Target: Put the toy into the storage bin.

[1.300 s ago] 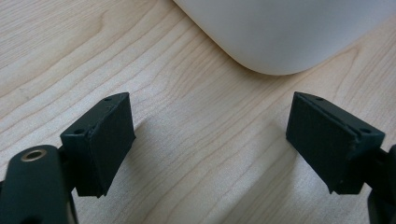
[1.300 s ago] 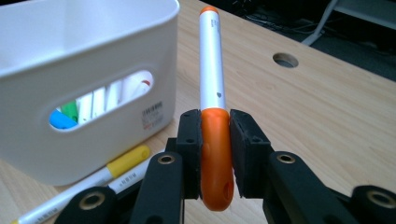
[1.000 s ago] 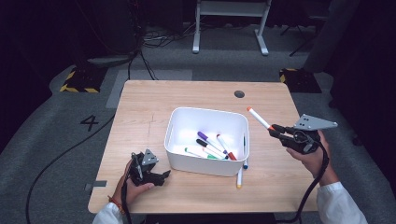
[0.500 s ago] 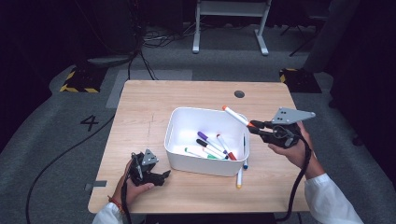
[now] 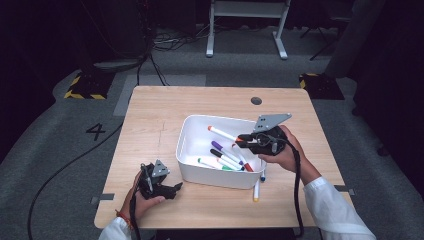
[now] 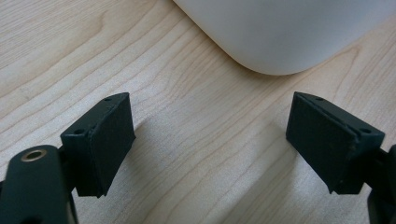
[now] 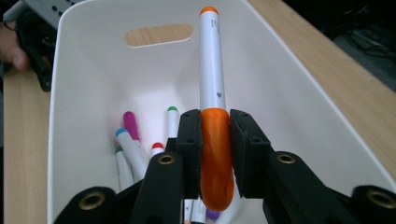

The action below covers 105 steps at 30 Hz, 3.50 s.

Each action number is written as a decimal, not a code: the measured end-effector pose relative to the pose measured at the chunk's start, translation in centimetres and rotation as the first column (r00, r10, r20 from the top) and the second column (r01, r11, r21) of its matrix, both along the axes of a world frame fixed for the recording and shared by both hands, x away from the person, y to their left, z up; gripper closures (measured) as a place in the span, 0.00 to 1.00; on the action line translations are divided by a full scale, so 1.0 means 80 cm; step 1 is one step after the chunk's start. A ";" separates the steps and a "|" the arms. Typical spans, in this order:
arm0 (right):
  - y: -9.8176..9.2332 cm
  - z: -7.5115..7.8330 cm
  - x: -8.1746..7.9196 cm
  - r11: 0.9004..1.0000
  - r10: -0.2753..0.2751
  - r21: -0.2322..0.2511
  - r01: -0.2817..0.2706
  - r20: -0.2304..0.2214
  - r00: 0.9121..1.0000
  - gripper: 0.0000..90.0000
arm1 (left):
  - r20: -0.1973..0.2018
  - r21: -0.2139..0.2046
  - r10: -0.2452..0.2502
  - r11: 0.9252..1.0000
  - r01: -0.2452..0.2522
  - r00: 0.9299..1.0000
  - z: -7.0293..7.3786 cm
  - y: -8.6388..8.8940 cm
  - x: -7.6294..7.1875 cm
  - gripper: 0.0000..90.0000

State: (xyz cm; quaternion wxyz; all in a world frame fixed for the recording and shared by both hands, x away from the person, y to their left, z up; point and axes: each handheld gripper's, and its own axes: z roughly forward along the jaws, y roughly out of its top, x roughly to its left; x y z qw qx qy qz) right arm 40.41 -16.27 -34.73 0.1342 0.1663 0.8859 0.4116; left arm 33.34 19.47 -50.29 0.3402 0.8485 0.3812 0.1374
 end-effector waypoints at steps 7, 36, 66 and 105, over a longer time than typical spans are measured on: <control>0.022 -0.020 0.013 0.995 0.068 -0.064 -0.075 -0.100 0.993 0.84 | -0.001 0.000 -0.001 1.000 0.001 1.000 0.000 0.000 0.000 0.17; 0.021 -0.024 -0.011 0.976 0.126 -0.162 -0.142 -0.108 0.986 0.58 | -0.002 0.000 -0.002 1.000 0.002 1.000 0.000 0.000 0.000 0.17; -0.147 -0.092 -0.021 0.934 -0.353 0.048 0.355 -0.051 0.934 0.30 | -0.001 0.000 0.000 1.000 0.000 1.000 0.000 0.000 0.000 0.17; -0.166 -0.175 0.007 0.854 -0.520 -0.095 0.511 -0.162 0.839 0.41 | -0.001 0.002 0.003 1.000 -0.003 1.000 0.000 0.000 0.000 0.17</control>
